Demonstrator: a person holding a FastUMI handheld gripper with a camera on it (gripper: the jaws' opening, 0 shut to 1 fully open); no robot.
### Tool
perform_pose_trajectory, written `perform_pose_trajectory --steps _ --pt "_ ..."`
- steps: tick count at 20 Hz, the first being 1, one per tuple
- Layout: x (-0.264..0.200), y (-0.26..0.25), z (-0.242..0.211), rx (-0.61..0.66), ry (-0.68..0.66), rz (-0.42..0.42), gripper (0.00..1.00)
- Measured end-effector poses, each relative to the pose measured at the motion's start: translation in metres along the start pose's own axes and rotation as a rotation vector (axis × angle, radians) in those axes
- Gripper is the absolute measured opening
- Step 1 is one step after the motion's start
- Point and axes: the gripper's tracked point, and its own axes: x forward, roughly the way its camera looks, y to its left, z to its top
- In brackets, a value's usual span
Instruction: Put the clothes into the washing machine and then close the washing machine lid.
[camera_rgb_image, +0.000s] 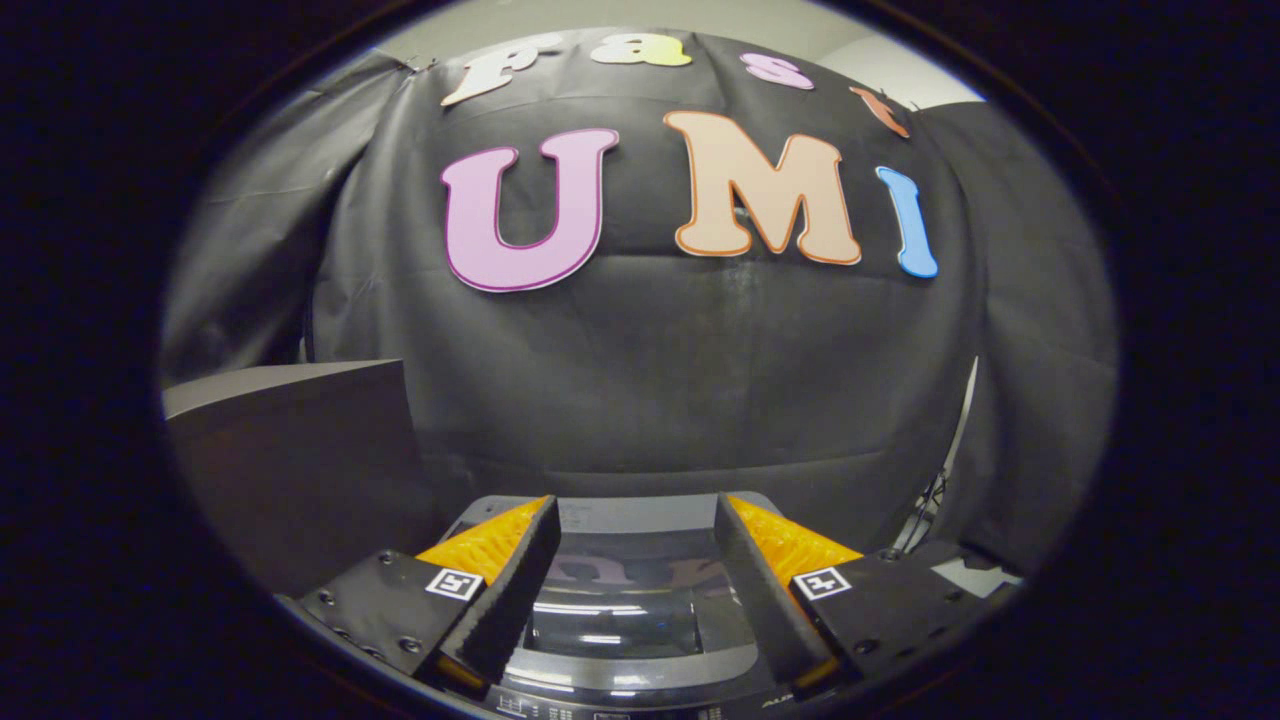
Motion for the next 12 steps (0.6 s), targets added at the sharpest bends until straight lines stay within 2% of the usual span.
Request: perform_pose_trajectory --steps 12 --pt "-0.051 0.009 -0.027 -0.009 0.028 -0.015 0.97"
